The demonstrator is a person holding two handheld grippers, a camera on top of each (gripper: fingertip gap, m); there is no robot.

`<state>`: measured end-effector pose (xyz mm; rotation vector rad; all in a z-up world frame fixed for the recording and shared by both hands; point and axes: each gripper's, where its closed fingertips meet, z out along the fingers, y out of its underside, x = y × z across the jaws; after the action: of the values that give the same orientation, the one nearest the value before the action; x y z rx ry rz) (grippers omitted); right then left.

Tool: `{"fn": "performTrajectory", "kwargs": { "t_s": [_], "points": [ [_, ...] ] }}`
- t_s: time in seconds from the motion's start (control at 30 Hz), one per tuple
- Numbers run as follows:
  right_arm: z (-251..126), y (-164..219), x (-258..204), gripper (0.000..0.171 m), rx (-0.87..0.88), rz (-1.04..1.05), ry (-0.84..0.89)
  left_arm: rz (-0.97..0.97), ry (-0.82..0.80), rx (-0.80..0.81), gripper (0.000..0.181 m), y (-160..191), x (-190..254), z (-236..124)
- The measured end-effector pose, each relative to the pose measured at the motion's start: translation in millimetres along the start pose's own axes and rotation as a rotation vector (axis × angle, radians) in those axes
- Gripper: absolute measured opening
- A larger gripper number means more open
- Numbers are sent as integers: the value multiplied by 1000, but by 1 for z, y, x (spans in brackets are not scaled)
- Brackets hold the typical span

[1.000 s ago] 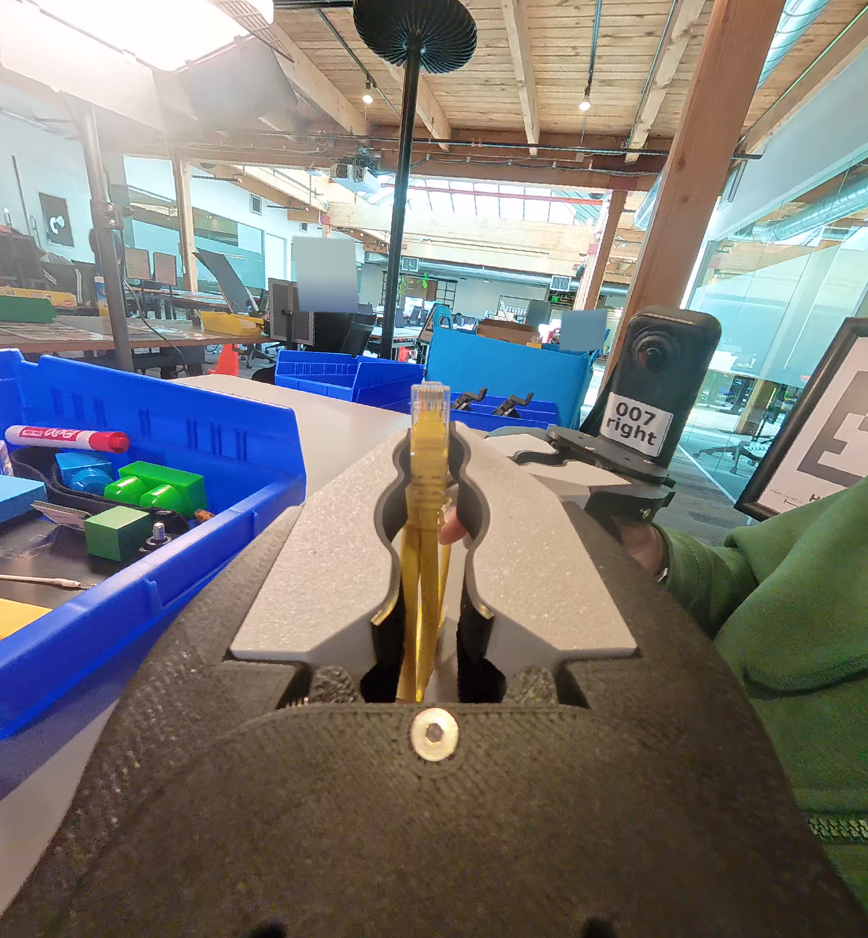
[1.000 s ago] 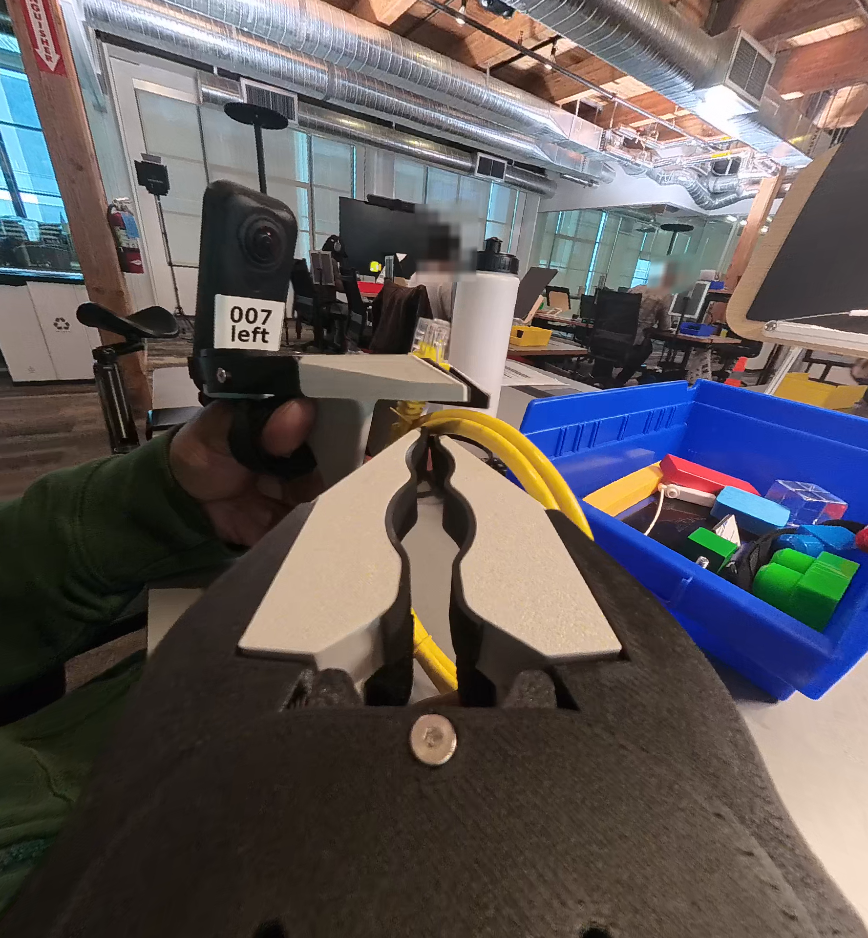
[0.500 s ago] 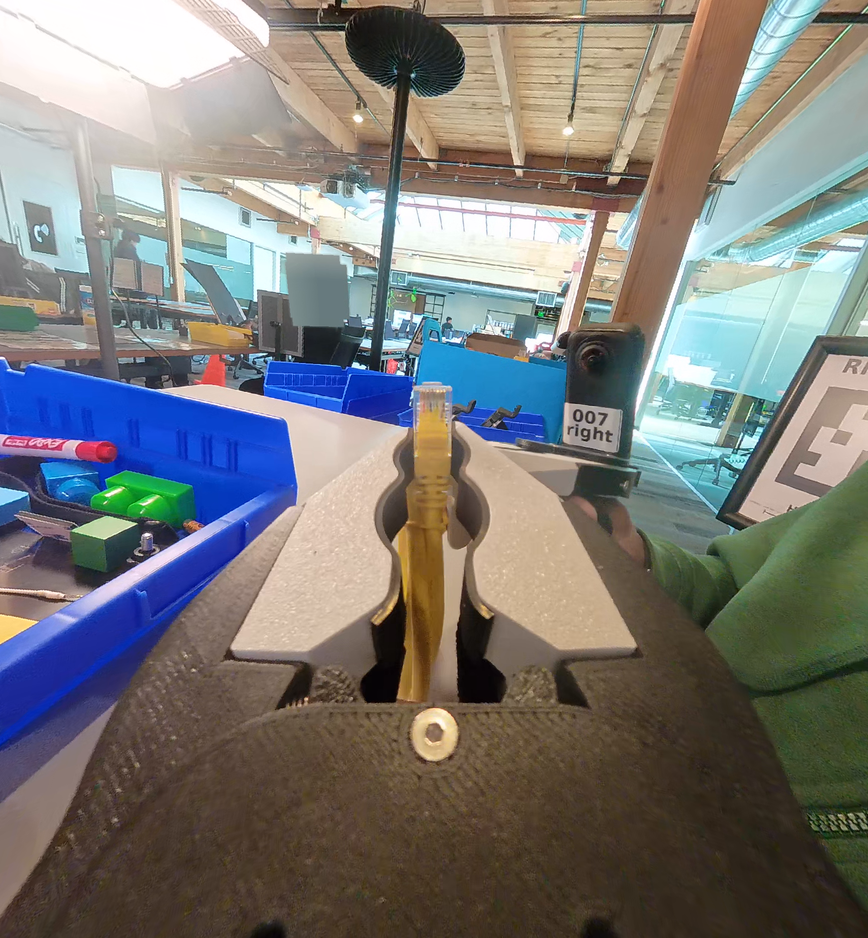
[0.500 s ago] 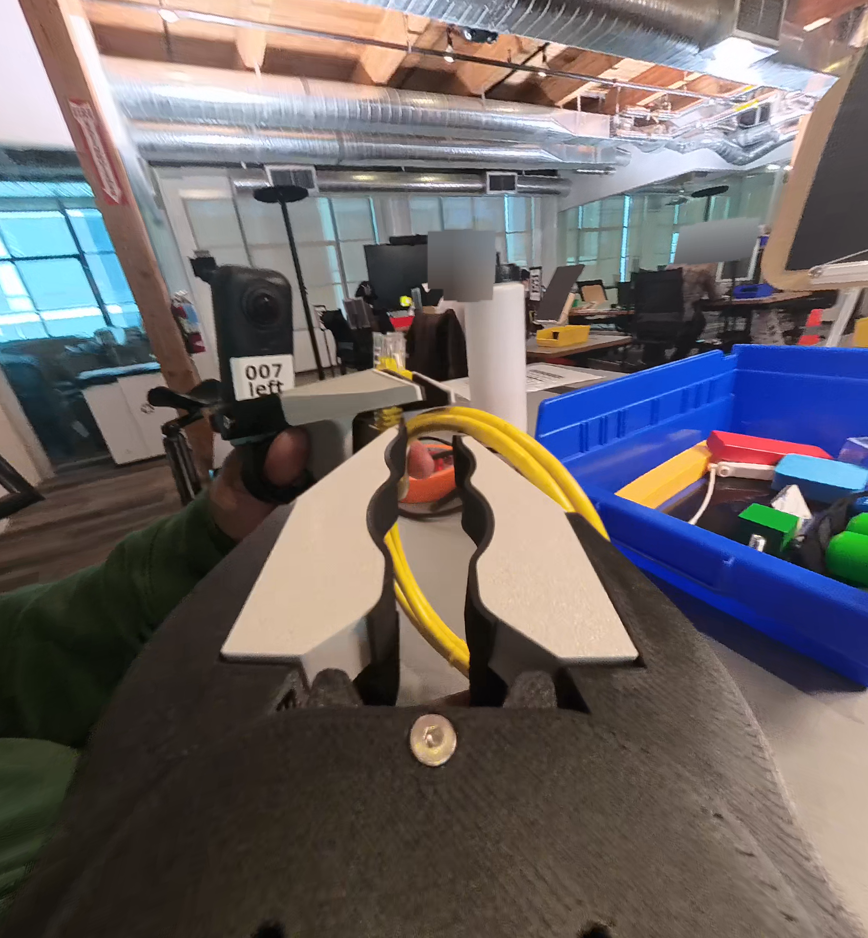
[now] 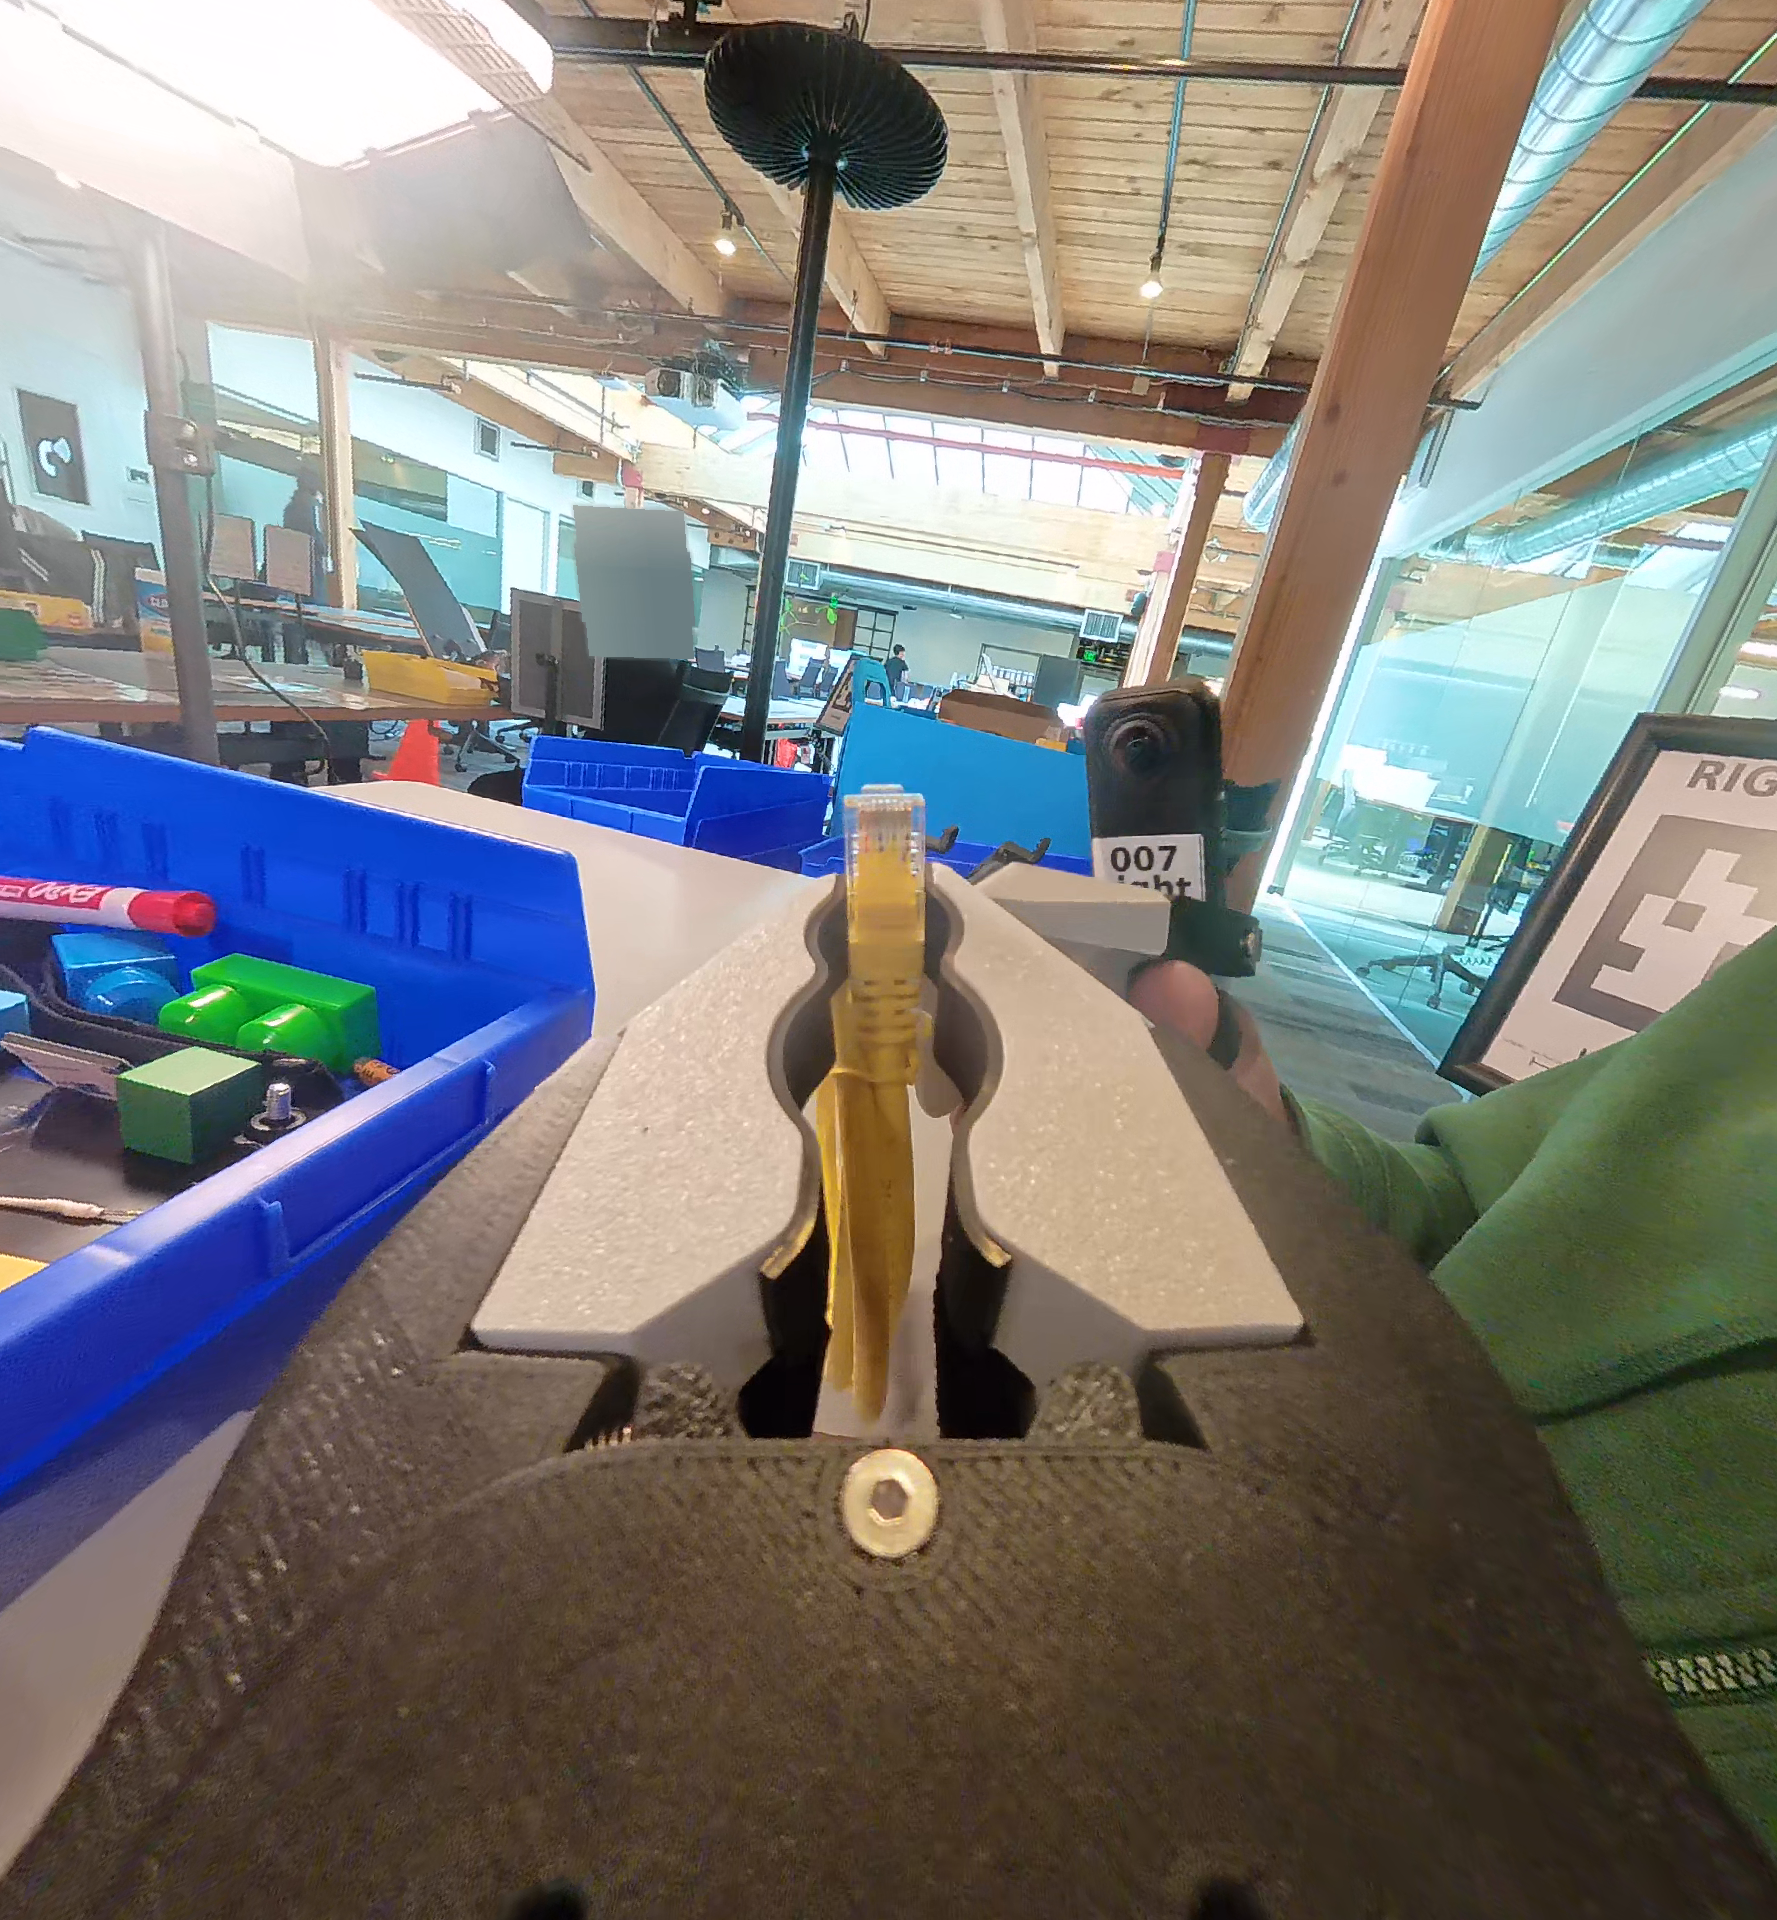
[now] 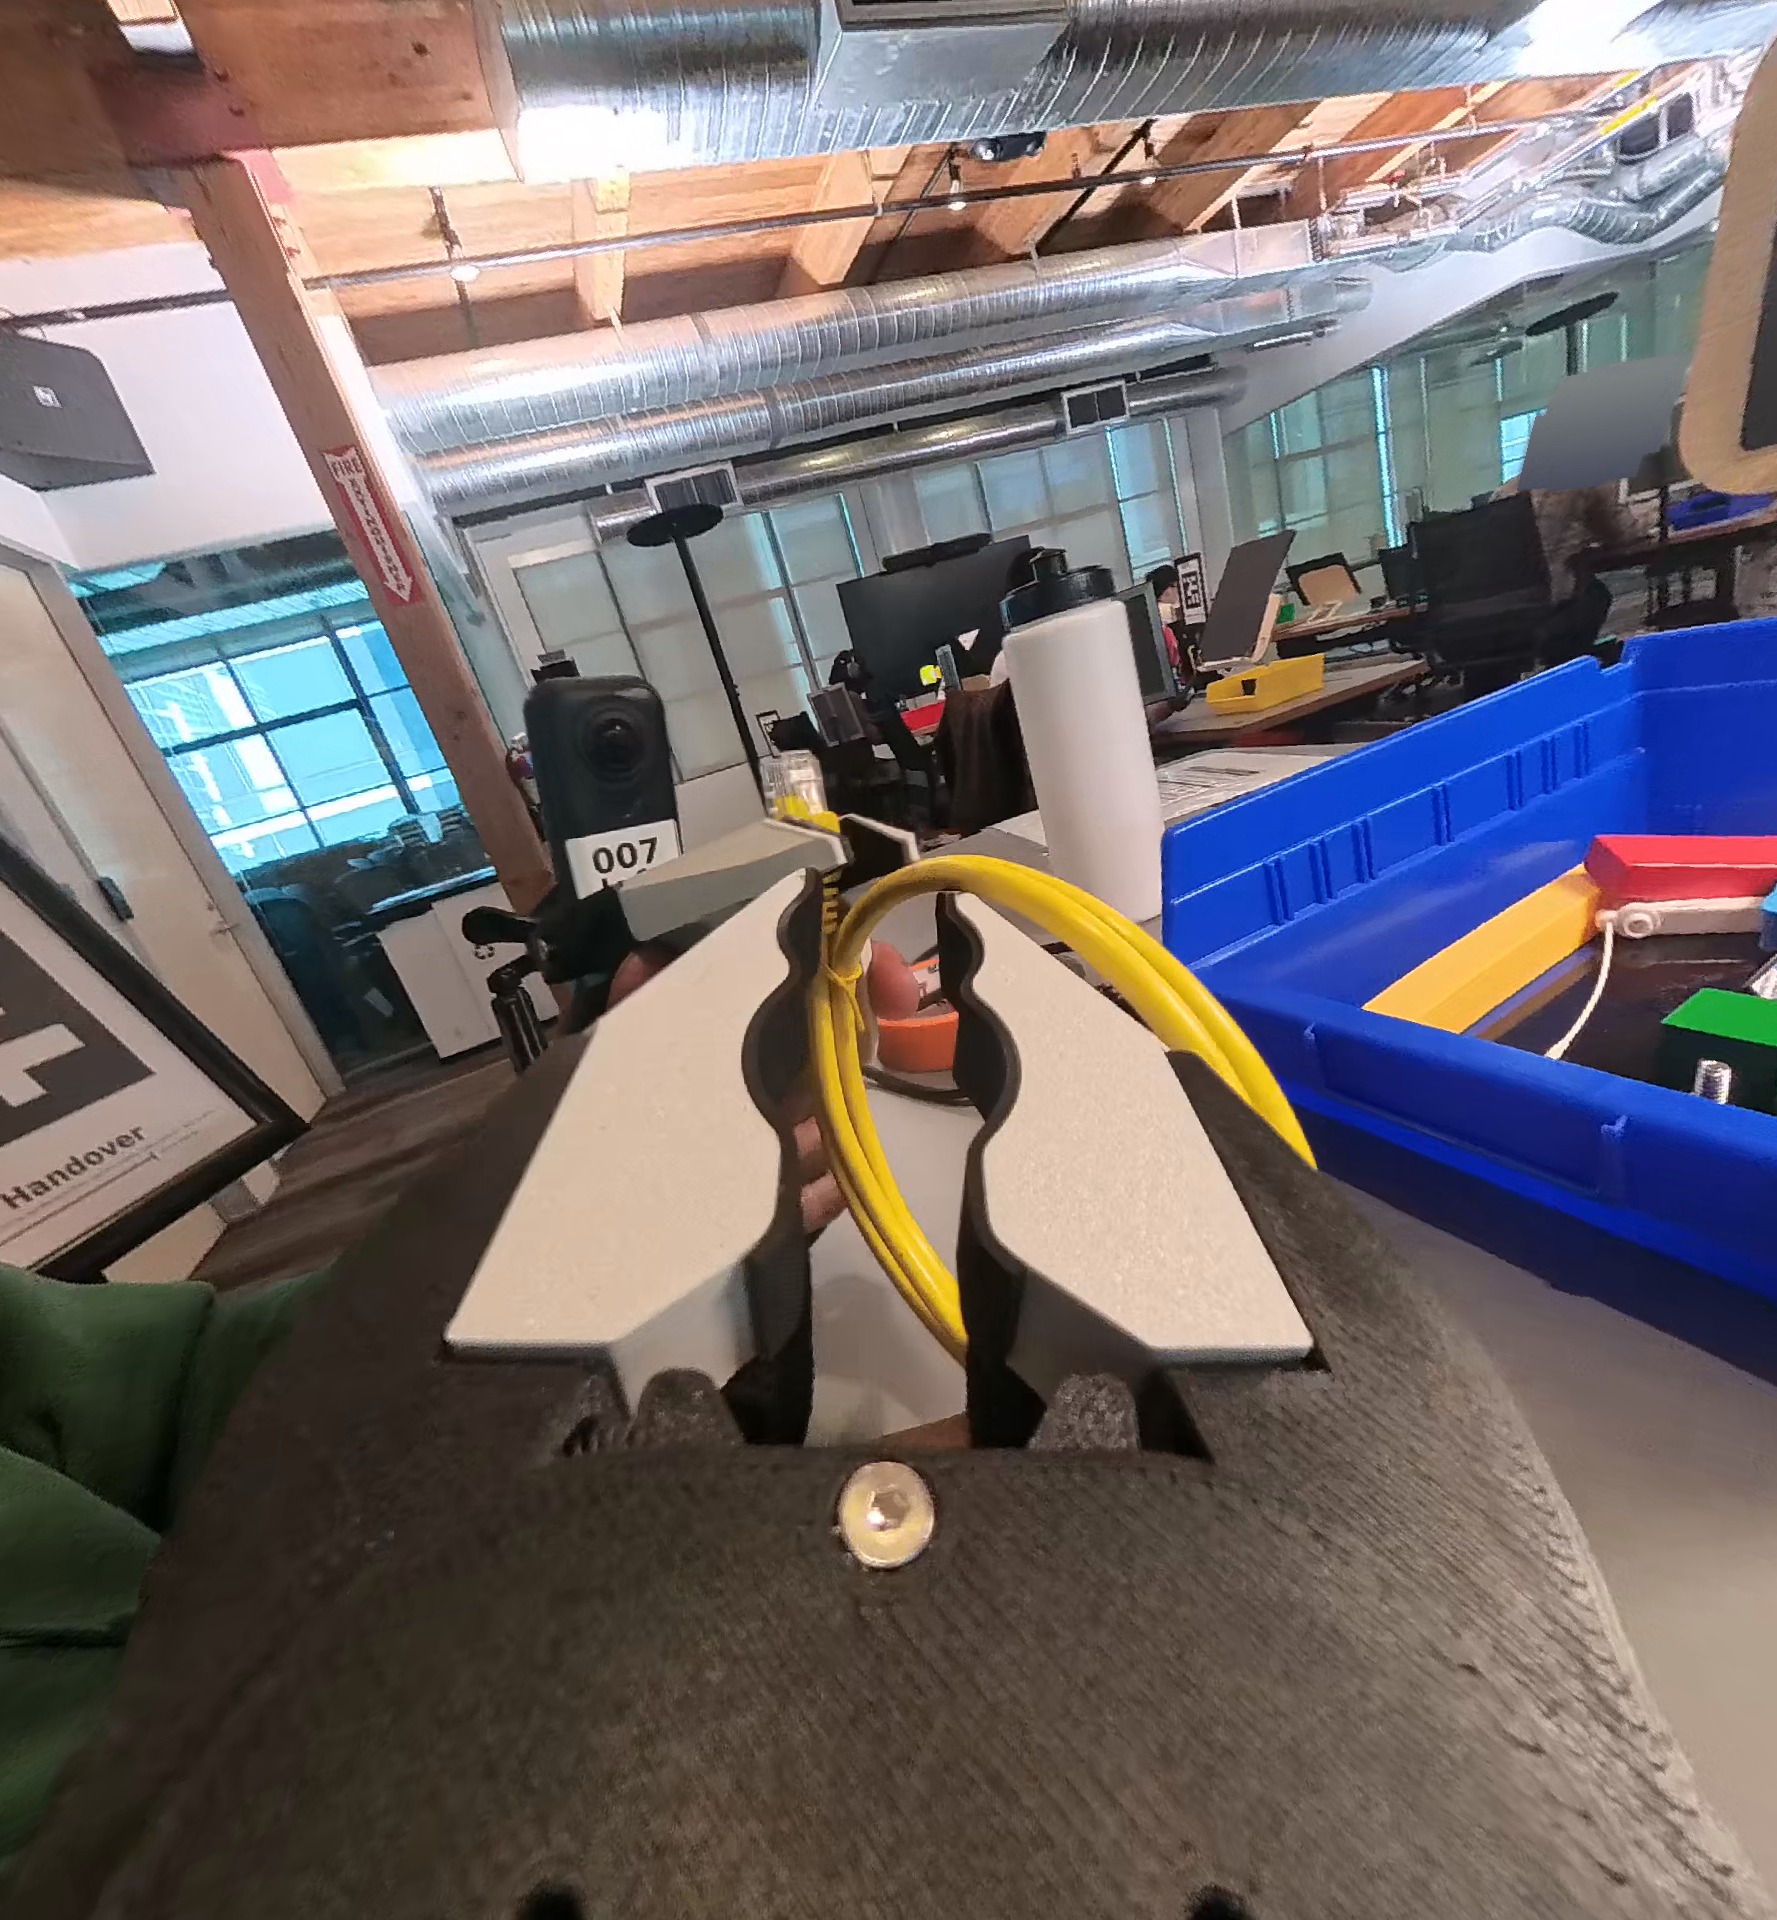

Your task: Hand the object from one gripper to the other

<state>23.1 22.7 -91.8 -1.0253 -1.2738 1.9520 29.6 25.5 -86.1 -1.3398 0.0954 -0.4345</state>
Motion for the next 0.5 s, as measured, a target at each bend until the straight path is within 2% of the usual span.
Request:
{"fn": "performTrajectory", "kwargs": {
  "t_s": [0.5],
  "points": [
    [-2,-3,1,22,18,125,-53,28,-7,-14,12,2,1,2]
  ]
}}
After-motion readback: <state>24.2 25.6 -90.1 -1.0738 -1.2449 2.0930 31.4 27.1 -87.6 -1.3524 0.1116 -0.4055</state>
